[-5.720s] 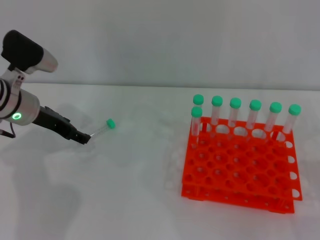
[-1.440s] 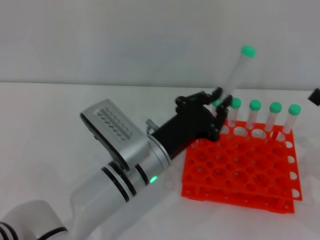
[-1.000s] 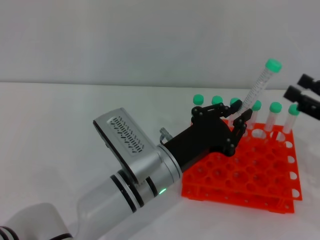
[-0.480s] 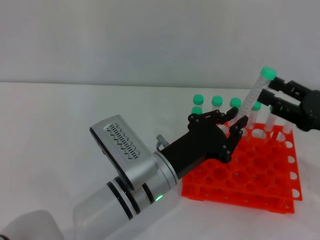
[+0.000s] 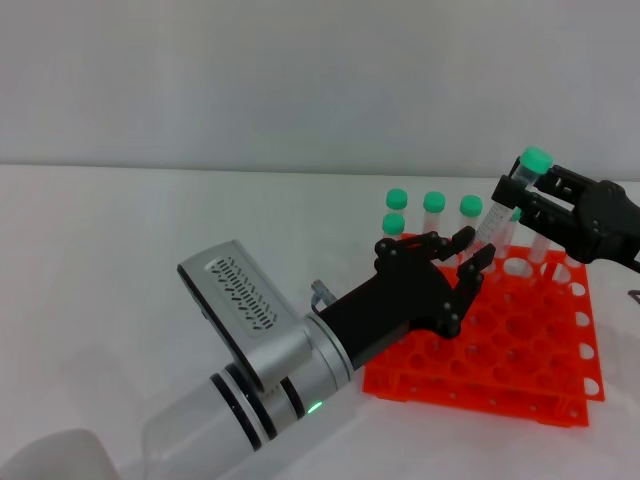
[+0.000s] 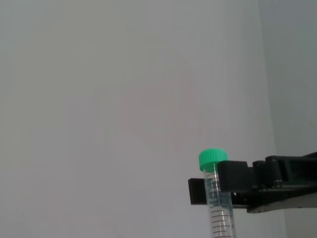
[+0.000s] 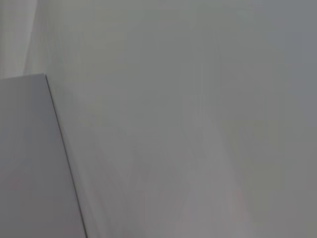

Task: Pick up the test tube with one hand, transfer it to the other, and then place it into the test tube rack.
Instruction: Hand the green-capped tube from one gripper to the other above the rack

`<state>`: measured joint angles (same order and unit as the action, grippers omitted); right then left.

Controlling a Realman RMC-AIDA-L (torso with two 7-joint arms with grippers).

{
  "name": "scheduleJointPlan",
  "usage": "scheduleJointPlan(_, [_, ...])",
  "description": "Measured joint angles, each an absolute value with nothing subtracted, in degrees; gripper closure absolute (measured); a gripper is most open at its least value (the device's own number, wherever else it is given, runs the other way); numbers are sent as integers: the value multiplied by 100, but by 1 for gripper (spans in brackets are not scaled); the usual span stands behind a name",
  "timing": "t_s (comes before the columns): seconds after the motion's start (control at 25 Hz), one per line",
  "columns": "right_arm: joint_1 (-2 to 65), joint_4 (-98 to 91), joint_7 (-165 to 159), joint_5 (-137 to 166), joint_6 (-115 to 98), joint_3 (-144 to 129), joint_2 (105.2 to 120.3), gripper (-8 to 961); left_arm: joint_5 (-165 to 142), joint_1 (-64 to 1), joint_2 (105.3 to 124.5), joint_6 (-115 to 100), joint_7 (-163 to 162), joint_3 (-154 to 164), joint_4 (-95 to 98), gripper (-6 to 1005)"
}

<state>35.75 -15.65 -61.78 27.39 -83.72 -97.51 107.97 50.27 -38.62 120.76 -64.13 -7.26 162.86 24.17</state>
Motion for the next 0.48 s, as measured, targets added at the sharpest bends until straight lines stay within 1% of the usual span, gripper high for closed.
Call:
scheduleJointPlan(0.12, [3549, -1597, -6147, 2743, -8390, -9721, 10846, 381, 5018, -3847, 12076, -6414, -727, 16286, 2417, 720])
scheduleJointPlan(0.2, [3539, -1626, -6139, 2743, -8382, -9716, 10857, 434, 5015, -3843, 12076, -6414, -728, 16286, 2417, 718])
scheduleJointPlan(0.28, [3534, -1647, -6136, 2743, -8360, -9717, 10861, 514, 5014, -3841, 12076, -6414, -729, 16286, 2417, 716])
scheduleJointPlan(0.48, [3528, -1645, -6142, 2747, -8297, -9734, 10864, 658, 5013, -3837, 12076, -6414, -730, 16286, 2409, 711])
